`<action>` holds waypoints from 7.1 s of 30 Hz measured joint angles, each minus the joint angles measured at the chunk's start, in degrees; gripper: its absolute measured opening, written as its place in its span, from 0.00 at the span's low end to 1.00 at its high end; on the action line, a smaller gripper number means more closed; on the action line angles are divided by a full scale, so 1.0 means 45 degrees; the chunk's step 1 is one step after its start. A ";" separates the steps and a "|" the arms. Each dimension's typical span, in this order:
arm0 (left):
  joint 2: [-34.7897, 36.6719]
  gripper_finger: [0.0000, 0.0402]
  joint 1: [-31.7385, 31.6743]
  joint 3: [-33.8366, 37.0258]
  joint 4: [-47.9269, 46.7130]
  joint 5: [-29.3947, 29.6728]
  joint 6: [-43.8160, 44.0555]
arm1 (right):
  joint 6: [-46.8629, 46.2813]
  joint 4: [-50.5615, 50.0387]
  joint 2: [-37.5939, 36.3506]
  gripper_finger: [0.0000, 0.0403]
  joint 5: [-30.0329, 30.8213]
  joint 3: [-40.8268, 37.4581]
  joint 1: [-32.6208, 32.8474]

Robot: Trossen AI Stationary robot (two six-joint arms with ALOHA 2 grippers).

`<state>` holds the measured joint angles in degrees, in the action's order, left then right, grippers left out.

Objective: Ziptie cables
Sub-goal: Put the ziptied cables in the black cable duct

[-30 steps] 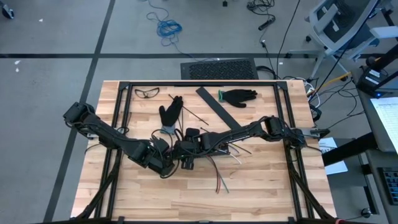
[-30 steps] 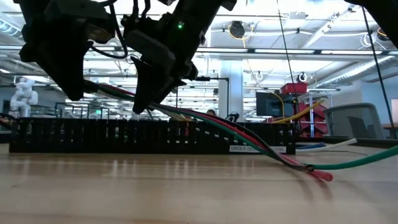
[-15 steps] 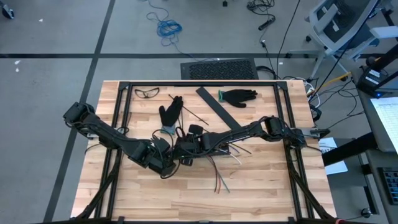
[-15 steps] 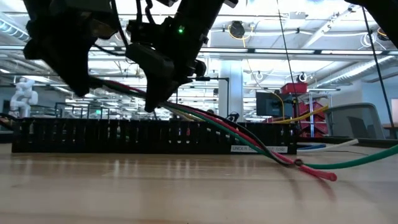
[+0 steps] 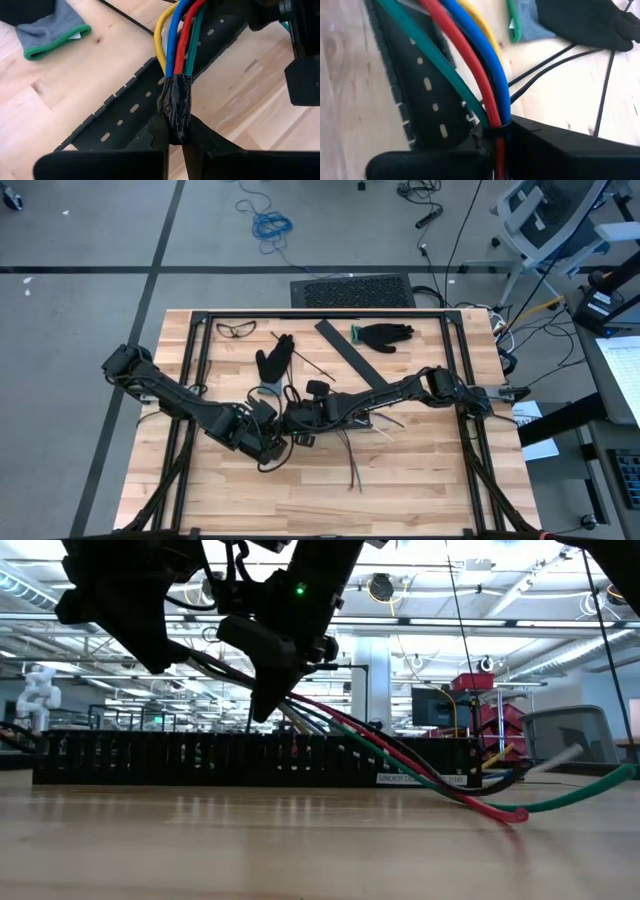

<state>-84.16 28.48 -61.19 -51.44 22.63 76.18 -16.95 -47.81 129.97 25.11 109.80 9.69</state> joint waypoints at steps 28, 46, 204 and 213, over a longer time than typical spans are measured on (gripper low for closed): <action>0.2329 0.01 0.1100 0.0000 -0.0588 0.2763 0.1334 | -0.0555 -0.1867 -0.0022 0.13 0.0725 -0.0083 0.0046; 0.0967 0.31 0.1138 0.0389 -0.1912 0.3153 0.3267 | -0.0381 -0.0105 -0.0073 0.14 -0.0288 -0.0054 -0.0115; 0.6868 0.35 0.3601 0.7665 0.8207 0.7621 0.7889 | 0.1592 0.2967 -0.0097 0.14 -0.1340 -0.0039 -0.0999; 0.6868 0.24 0.3159 0.7665 0.8338 0.7462 0.7767 | 0.1592 0.2958 -0.0097 0.14 -0.1323 -0.0039 -0.1001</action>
<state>-53.25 42.70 -26.70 -13.92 56.21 111.13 -9.78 -34.50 129.54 19.16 109.62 5.18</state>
